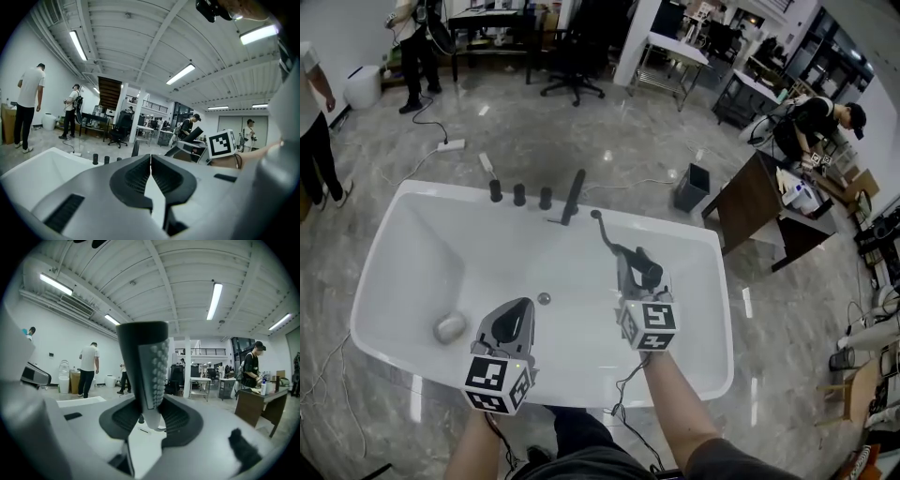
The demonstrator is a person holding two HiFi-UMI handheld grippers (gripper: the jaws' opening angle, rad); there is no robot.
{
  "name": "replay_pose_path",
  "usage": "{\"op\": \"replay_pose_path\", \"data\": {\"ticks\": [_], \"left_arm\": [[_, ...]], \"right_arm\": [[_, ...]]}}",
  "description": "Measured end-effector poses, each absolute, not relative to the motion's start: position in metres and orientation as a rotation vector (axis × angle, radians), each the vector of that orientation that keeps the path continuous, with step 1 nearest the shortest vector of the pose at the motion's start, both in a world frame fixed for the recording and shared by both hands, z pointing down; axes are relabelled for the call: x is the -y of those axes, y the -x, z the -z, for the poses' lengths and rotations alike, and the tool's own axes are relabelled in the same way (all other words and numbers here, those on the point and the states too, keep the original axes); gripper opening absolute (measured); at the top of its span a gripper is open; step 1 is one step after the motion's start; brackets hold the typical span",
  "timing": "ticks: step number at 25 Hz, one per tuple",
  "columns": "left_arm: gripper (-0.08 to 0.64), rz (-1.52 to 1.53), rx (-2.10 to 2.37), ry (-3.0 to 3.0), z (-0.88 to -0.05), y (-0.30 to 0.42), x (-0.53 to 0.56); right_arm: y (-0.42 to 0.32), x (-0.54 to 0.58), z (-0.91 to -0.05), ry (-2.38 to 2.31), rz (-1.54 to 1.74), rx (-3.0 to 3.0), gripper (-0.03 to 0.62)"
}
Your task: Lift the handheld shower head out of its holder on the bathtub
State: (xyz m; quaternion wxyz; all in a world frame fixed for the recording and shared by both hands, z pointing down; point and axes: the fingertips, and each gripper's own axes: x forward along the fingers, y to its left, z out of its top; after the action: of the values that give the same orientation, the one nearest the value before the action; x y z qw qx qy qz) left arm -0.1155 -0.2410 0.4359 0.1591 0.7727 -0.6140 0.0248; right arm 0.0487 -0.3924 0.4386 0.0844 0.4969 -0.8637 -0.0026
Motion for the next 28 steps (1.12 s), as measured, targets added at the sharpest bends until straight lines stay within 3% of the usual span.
{"op": "replay_pose_path", "data": {"ticks": [28], "left_arm": [[0.015, 0.018, 1.739, -2.337, -0.36, 0.075, 0.006]], "right_arm": [[-0.104, 0.101, -0.352, -1.519, 0.124, 2.662, 0.141]]}}
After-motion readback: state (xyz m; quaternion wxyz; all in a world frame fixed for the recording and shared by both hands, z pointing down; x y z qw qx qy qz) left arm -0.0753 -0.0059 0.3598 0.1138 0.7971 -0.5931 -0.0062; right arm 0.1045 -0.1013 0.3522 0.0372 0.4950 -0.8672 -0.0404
